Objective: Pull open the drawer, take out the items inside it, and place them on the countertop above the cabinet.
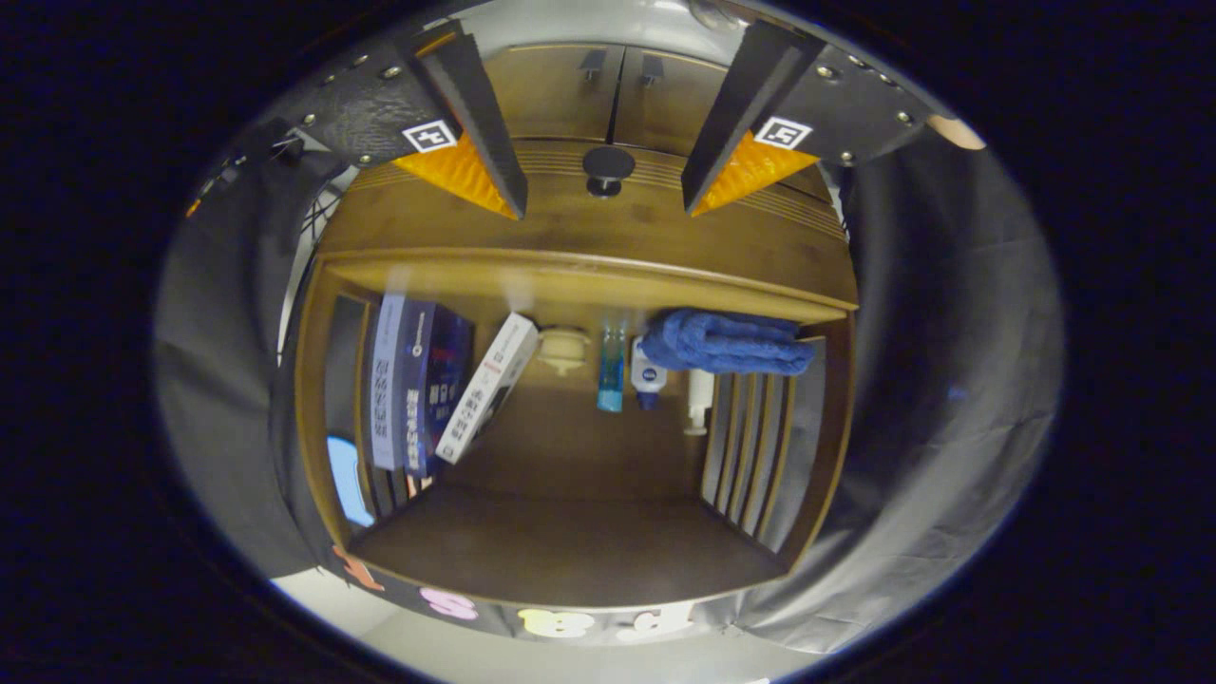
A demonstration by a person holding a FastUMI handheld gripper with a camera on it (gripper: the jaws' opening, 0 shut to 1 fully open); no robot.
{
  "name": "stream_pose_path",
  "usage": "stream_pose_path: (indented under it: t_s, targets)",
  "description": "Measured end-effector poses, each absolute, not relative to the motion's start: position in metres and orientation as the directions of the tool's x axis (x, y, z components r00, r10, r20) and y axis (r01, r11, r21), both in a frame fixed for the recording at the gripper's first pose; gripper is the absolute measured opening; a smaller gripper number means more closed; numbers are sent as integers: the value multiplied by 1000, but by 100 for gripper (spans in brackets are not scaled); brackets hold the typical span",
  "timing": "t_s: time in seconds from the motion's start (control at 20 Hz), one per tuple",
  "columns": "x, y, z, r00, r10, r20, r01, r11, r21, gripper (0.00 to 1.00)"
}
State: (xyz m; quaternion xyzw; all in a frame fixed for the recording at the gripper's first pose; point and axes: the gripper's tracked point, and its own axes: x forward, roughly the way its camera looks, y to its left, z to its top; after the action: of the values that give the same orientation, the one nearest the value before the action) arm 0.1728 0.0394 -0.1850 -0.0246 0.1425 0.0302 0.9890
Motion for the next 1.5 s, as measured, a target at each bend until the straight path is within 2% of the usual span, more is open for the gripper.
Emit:
stream_pose_path:
  t_s: [0.2, 0.45, 0.75, 0.9, 1.2, 1.25, 1.5]
  targets:
    - [196, 35, -215, 943, 40, -329, -44, 999, -4, 98]
    - [214, 48, -235, 929, 101, -357, -84, 995, 61, 98]
    - [216, 43, -238, 934, 73, -349, -66, 997, 30, 44]
    - [218, 42, -240, 929, 63, -365, -60, 998, 21, 40]
    - [214, 41, -239, 925, 43, -378, -24, 998, 54, 39]
    - [216, 41, -241, 925, 33, -379, -22, 999, 32, 30]
    - [213, 40, -243, 914, 30, -404, -13, 999, 47, 30]
